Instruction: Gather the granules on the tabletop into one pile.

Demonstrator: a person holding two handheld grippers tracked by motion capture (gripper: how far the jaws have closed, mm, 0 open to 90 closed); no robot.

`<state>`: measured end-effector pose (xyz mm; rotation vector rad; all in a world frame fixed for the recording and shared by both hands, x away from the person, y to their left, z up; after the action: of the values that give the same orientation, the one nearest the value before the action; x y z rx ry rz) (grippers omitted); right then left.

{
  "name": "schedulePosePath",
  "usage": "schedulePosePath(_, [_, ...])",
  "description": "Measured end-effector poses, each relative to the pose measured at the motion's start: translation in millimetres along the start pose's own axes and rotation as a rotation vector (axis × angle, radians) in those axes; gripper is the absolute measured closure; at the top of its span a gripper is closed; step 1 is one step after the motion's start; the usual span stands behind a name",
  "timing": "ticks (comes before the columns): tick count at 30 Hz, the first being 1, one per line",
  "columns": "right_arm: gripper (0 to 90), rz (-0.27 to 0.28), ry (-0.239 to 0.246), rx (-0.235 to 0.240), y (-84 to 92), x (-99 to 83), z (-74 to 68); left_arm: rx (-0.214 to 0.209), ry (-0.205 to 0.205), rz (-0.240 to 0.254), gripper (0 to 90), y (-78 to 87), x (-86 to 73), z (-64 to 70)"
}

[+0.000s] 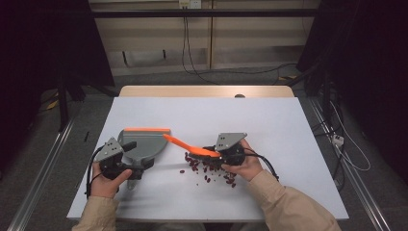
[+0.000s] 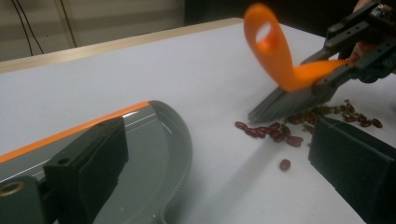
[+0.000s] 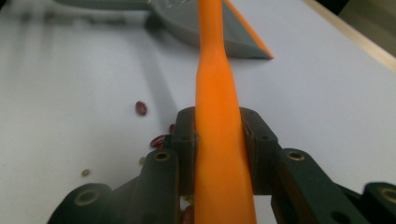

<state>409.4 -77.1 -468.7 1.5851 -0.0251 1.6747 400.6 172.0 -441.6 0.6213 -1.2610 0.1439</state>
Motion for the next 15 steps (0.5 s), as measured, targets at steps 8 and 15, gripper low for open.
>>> schedulePosePath(8, [70.4, 0.075, -0.137, -0.062, 15.7, 17.3, 30.6, -0.003, 0.002, -0.002, 4.7, -1.6, -0.2, 0.7])
schedulePosePath(15, [70.4, 0.088, -0.277, 0.018, 22.2, 28.2, 8.6, 0.004, 0.007, -0.002, 4.6, -0.3, -0.9, -1.3])
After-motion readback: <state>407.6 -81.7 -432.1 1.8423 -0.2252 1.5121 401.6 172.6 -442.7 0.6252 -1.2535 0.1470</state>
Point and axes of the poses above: each handheld gripper's, and its own axes: y roughly backward along the jaws, x roughly out of its top, z roughly to its right, the point moved 8 cm from there along -y, roughly forward along the jaws, and after that the axes turned 11 degrees about -x, right-handed, at the moved point
